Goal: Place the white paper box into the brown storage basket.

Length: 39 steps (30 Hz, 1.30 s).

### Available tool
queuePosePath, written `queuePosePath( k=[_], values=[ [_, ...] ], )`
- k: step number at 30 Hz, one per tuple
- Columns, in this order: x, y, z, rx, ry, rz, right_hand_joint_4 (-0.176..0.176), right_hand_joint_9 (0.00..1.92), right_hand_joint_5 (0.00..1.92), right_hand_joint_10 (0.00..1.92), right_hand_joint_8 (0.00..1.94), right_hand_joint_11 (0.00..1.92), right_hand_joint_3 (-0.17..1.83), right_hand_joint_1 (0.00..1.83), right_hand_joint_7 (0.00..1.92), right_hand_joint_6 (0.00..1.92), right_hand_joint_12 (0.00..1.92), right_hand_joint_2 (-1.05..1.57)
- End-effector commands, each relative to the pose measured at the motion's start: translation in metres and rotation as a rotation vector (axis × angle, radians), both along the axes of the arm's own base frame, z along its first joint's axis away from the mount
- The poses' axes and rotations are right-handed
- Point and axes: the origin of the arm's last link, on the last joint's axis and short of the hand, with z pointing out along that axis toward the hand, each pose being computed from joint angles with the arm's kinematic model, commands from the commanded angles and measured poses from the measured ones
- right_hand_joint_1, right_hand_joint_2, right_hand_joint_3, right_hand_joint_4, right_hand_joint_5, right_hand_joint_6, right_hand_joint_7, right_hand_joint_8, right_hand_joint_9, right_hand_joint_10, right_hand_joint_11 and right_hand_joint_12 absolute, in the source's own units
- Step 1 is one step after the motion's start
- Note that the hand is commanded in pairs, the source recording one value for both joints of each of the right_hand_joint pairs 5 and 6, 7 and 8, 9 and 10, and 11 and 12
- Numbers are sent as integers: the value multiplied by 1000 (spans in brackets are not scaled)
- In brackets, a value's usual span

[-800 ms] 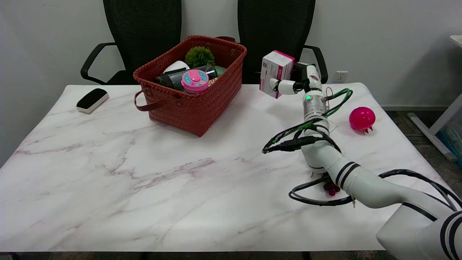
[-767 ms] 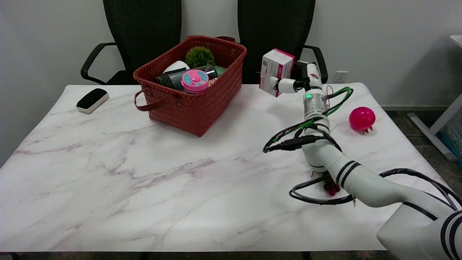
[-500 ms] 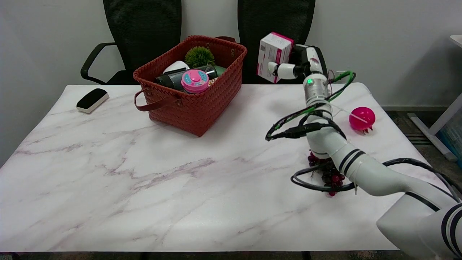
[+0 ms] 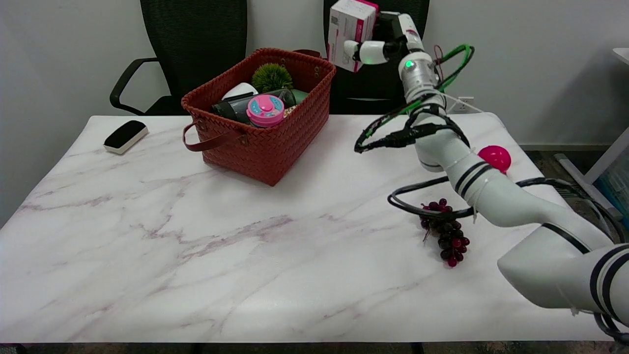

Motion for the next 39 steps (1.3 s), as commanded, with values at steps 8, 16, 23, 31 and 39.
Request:
queuePosePath(
  k=[8, 16, 23, 31, 39],
  values=[
    [84, -58, -99, 224, 183, 24, 0, 705, 754, 705, 838, 728, 822, 1200, 838, 754, 728, 488],
    [73, -65, -123, 275, 175, -20, 0, 703, 734, 703, 850, 659, 840, 1198, 850, 734, 659, 423],
    [48, -65, -127, 256, 310, -77, 0, 701, 722, 701, 851, 642, 802, 1195, 851, 722, 642, 405],
    [11, -67, -128, 255, 379, -182, 0, 690, 721, 690, 849, 620, 795, 1192, 849, 721, 620, 392],
    [-16, -62, -129, 270, 384, -240, 0, 693, 723, 693, 851, 610, 797, 1191, 851, 723, 610, 386]
  ],
)
